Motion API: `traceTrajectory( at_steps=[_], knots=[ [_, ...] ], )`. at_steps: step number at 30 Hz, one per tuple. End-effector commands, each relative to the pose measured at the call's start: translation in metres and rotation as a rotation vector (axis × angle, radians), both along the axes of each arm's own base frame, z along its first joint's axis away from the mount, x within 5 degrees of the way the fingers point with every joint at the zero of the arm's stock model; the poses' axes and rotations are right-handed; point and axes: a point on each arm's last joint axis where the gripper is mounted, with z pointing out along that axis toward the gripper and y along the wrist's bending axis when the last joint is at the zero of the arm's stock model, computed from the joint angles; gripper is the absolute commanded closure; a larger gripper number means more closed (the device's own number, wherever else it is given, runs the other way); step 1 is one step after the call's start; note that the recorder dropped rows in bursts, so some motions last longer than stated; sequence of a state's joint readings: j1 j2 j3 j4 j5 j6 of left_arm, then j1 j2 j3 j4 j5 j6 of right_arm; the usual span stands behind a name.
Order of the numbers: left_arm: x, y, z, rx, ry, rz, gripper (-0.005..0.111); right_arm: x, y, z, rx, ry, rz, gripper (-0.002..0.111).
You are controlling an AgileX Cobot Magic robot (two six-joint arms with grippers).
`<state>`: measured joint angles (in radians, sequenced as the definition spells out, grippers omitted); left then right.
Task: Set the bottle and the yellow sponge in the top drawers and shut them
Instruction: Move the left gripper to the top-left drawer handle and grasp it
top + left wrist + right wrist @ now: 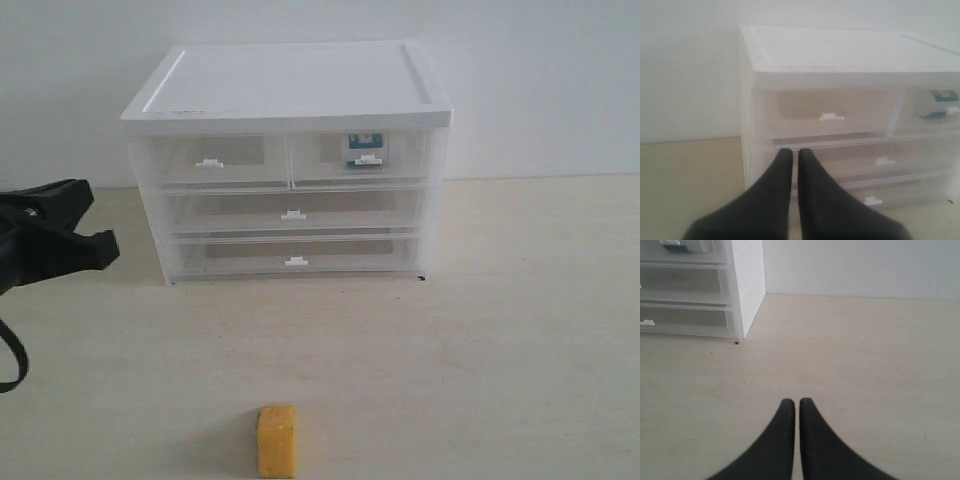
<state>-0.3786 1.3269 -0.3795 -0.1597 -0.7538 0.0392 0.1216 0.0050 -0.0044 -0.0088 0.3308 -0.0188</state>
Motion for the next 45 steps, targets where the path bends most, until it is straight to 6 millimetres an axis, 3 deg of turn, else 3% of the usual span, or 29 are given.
traceTrajectory(
  at_steps=[1,5,10,12,17,21,31,38,45],
  knots=[
    [0.015,-0.024,-0.004,0.024,-0.020,-0.021,0.103,0.000,0.000,0.000,0.002,-0.011,-0.002,0.107],
    [0.035,-0.050,-0.013,0.070,-0.003,-0.034,0.103,0.000,0.000,0.000,0.002,-0.011,-0.002,0.107],
    [0.056,-0.066,-0.028,0.084,0.012,-0.023,0.099,0.000,0.000,0.000,0.002,-0.011,-0.002,0.107],
    [0.062,-0.069,-0.034,0.089,0.025,-0.023,0.087,0.000,0.000,0.000,0.002,-0.011,-0.002,0.107],
    [0.072,-0.075,-0.042,0.055,0.038,-0.018,0.045,0.000,0.000,0.000,0.002,-0.011,-0.002,0.107],
    [0.081,-0.079,-0.043,-0.050,0.014,0.006,0.030,0.000,0.000,0.000,0.002,-0.011,-0.002,0.107],
    [0.092,-0.080,-0.063,-0.055,-0.155,0.058,0.032,0.000,0.000,0.000,0.002,-0.011,-0.002,0.107],
    [0.106,-0.087,-0.076,-0.040,-0.160,0.071,0.032,0.000,0.000,0.000,0.002,-0.011,-0.002,0.107],
    [0.113,-0.090,-0.072,-0.038,-0.183,0.085,0.039,0.000,0.000,0.000,0.002,-0.009,-0.002,0.107]
  ],
)
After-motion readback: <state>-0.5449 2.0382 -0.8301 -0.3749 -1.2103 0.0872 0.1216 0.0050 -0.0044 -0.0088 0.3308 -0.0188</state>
